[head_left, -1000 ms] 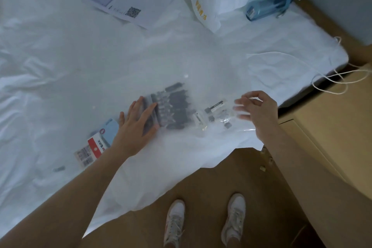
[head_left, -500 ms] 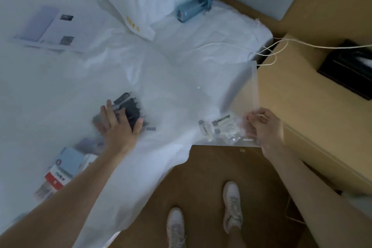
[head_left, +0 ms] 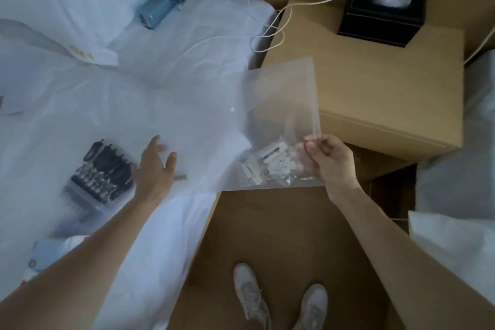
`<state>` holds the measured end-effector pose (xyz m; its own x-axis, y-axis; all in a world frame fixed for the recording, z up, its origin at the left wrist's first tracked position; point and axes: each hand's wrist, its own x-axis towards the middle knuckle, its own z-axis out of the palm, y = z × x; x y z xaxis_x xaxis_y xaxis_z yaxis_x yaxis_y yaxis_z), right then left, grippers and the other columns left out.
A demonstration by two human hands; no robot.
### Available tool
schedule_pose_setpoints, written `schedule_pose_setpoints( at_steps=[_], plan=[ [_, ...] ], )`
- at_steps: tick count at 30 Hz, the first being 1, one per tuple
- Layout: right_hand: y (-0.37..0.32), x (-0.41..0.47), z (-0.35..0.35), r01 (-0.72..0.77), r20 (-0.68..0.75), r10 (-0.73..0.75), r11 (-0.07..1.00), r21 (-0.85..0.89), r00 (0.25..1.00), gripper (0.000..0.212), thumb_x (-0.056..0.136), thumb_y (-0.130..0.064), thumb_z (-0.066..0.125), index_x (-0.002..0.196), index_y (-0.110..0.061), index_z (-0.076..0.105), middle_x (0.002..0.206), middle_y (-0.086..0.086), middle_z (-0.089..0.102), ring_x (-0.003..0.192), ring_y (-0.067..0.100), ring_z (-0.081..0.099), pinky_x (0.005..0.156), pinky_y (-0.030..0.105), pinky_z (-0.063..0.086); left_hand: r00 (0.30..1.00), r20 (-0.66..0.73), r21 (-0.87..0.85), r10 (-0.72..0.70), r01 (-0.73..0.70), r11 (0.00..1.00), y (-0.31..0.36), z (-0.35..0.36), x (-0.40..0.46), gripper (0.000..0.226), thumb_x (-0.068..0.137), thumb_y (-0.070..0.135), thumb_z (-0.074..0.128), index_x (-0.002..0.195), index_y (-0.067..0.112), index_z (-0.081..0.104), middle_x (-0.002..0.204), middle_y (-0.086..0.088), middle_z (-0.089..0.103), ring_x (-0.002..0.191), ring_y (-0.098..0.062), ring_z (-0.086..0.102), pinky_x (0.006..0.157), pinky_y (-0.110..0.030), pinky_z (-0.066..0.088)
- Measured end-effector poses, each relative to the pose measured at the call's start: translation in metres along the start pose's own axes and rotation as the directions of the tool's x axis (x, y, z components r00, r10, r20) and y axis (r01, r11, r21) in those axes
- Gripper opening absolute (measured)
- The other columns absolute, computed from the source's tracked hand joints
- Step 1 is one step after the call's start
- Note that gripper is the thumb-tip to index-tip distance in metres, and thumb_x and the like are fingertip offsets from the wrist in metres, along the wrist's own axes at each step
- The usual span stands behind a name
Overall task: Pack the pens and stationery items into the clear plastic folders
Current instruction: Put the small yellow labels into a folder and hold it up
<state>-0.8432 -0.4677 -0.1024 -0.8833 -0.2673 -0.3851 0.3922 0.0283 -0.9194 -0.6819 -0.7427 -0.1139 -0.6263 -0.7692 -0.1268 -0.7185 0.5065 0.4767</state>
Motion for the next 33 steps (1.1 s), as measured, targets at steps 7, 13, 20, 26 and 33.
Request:
schedule_pose_setpoints(
  at_steps=[7,13,20,26,33],
  plan=[
    [0.029,-0.018,-0.076,-0.05,-0.14,0.045,0.998,-0.027,0.989,0.01,0.09,-0.007,0.061,0.094,-0.015,0.065,0.089,0.001,0.07,0.082,0.014,0.07,0.069,0.028,0.058,0.985,0.098,-0.273,0.143,-0.111,0.956,0.035,0.034,-0.036,0.042,0.097,0.009,0.049,0.137,0.013,0.039,0.092,-0.001,0.055,0.086,-0.023,0.062,0.078,-0.02,0.047],
    [0.089,-0.043,-0.148,-0.208,-0.325,0.135,0.957,-0.201,0.936,0.007,0.091,-0.017,0.061,0.098,-0.017,0.063,0.093,0.002,0.067,0.092,0.018,0.066,0.086,0.037,0.055,0.934,0.283,-0.25,0.218,-0.147,0.957,0.063,0.096,-0.079,0.045,0.095,0.008,0.052,0.137,0.019,0.04,0.096,-0.005,0.058,0.083,-0.03,0.064,0.075,-0.048,0.055],
    [0.21,-0.047,-0.198,-0.389,-0.409,0.302,0.909,-0.148,0.861,0.007,0.094,-0.013,0.055,0.095,-0.016,0.061,0.095,0.006,0.065,0.093,0.022,0.063,0.088,0.041,0.053,0.886,0.383,-0.071,0.262,-0.255,0.964,0.041,0.204,-0.101,0.051,0.093,0.012,0.057,0.14,0.019,0.037,0.097,0.002,0.059,0.092,-0.019,0.059,0.076,-0.027,0.041],
    [0.359,-0.006,-0.224,-0.431,-0.479,0.349,0.9,-0.07,0.806,0.008,0.091,-0.008,0.057,0.097,-0.006,0.062,0.089,0.013,0.065,0.067,0.012,0.055,0.051,0.02,0.048,0.794,0.563,0.035,0.23,-0.3,0.953,-0.029,0.34,-0.088,0.064,0.088,0.015,0.064,0.143,0.016,0.031,0.098,0.002,0.062,0.084,-0.014,0.06,0.079,-0.032,0.048],
    [0.505,0.064,-0.244,-0.358,-0.497,0.266,0.929,-0.097,0.826,0.009,0.089,-0.002,0.059,0.085,-0.009,0.059,0.09,0.017,0.062,0.058,0.014,0.054,0.04,0.014,0.042,0.758,0.576,0.021,0.306,-0.388,0.922,-0.099,0.479,-0.046,0.062,0.084,0.015,0.071,0.135,0.009,0.036,0.073,0.008,0.055,0.07,-0.015,0.056,0.063,-0.026,0.037]
  ],
)
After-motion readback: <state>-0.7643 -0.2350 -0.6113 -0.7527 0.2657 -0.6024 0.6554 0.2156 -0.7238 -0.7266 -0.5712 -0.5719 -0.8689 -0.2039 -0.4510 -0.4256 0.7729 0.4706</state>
